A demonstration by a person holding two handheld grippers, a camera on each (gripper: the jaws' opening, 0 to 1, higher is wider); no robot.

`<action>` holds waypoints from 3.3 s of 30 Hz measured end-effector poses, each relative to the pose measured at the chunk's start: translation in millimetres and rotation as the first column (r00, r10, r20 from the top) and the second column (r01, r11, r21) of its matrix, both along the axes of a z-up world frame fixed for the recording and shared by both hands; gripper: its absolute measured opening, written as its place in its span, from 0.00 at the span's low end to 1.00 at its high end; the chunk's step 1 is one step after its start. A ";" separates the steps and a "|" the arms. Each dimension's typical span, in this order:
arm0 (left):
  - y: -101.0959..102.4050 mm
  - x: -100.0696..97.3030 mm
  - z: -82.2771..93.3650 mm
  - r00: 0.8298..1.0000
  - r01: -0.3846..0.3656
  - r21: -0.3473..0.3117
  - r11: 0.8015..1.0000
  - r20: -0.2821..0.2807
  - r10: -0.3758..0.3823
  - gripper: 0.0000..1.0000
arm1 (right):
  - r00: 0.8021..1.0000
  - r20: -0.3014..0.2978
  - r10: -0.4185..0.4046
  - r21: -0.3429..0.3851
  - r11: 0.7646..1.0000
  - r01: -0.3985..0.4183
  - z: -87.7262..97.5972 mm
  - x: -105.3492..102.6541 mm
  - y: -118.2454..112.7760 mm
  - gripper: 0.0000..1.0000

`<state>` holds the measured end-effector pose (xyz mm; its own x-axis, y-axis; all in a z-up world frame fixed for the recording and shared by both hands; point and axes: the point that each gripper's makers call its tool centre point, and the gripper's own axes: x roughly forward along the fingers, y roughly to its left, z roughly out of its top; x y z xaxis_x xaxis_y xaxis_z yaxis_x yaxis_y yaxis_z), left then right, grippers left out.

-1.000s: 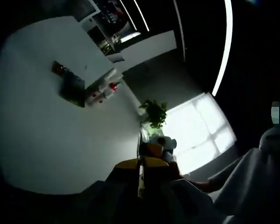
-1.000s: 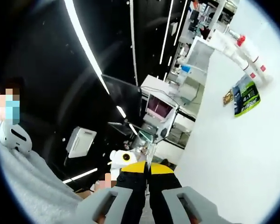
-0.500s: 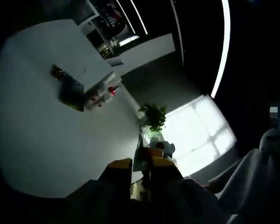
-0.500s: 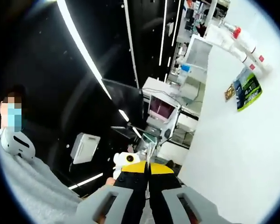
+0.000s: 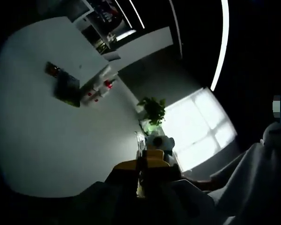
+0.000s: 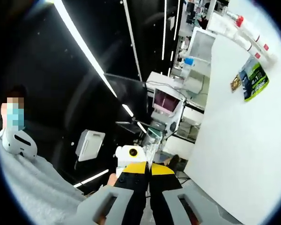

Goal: Arrange the skincare products in the storage area until every visible bottle or jar stands upright without overlapping.

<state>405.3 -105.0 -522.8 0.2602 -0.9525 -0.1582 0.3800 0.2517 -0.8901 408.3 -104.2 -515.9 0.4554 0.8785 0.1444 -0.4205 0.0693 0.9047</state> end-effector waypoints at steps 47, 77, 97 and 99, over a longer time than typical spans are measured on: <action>13.6 18.1 2.6 0.996 -0.088 -0.001 0.996 0.023 0.088 0.00 | 0.998 0.002 0.065 -0.066 0.996 -0.065 -10.4 -8.7 2.4 0.00; 12.0 14.6 -9.1 0.998 0.062 0.072 0.995 -0.029 -0.060 0.00 | 0.997 -0.007 -0.083 -0.036 0.996 0.082 -18.8 16.6 -18.8 0.00; 4.9 20.2 -17.9 0.995 0.090 0.095 0.991 -0.046 -0.086 0.00 | 0.986 -0.016 -0.163 0.004 0.987 0.163 -23.1 25.3 -40.7 0.00; 4.4 20.8 -18.4 0.995 0.091 0.095 0.991 -0.050 -0.087 0.00 | 0.986 0.005 -0.168 -0.029 0.985 0.169 -25.3 25.8 -40.2 0.00</action>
<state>426.1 -100.5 -541.2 0.1654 -0.9512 -0.2606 0.3641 0.3045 -0.8802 434.1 -144.4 -541.2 0.5969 0.7930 0.1216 -0.4031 0.1654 0.9001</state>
